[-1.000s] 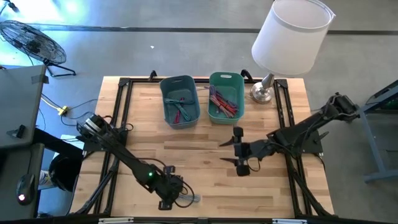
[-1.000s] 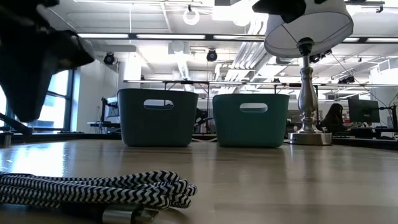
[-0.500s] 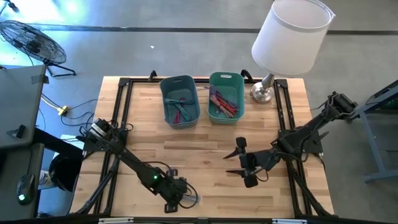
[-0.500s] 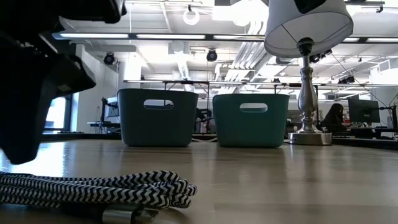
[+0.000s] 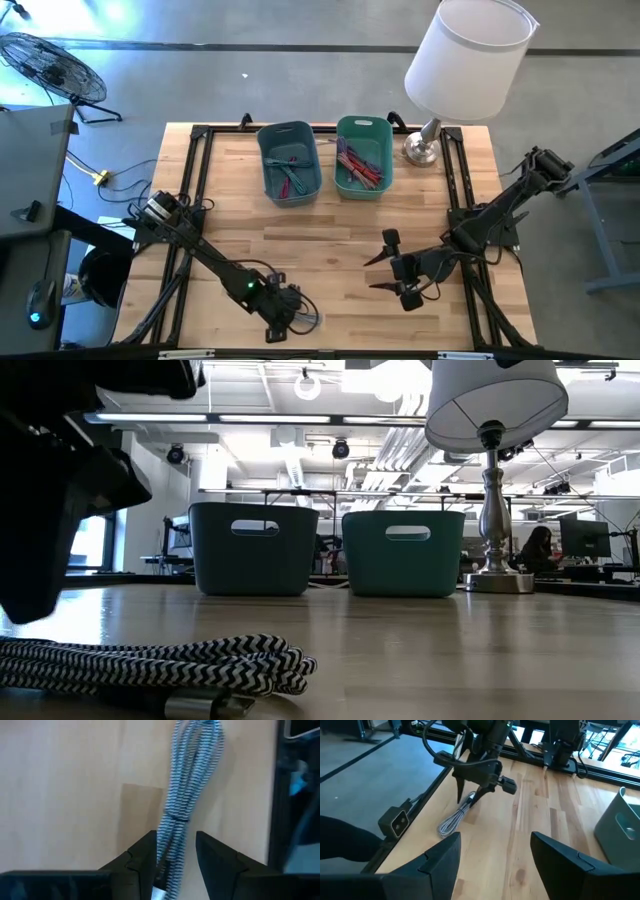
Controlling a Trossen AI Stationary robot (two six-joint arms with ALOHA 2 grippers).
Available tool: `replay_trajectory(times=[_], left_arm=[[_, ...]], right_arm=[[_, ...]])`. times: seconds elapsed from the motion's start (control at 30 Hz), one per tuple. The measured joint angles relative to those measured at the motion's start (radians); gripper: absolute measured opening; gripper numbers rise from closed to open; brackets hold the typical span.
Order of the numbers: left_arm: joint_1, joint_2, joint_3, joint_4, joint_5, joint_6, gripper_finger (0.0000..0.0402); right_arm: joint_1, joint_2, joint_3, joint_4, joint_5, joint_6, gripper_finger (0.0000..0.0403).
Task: Pick & Place USB Port
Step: Put the black and white charger cable into the blue bin
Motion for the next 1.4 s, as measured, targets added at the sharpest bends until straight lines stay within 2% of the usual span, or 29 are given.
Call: replay_trajectory(times=[0.23,0.6,0.7,0.9,1.23,1.4], left_arm=[[0.014,0.000,0.041,0.002,0.059,0.010,0.0133],[0.034,0.000,0.043,-0.029,0.054,0.031,0.0135],[0.040,0.000,0.042,-0.028,0.025,0.033,0.0142],[0.039,0.000,0.042,-0.032,0.024,0.033,0.0167],[0.039,0.000,0.042,-0.036,0.001,0.037,0.0232],[0.035,0.000,0.042,-0.025,0.016,0.037,0.0249]], right_arm=[[0.000,0.000,0.000,-0.016,0.000,0.000,0.0232],[0.000,0.000,0.000,-0.067,0.000,0.034,0.0232],[0.000,0.000,0.000,-0.067,0.000,0.034,0.0232],[0.000,0.000,0.000,-0.068,-0.003,0.034,0.0232],[0.000,0.000,0.000,-0.068,-0.003,0.035,0.0232],[0.000,0.000,0.000,-0.076,-0.017,0.042,0.0232]])
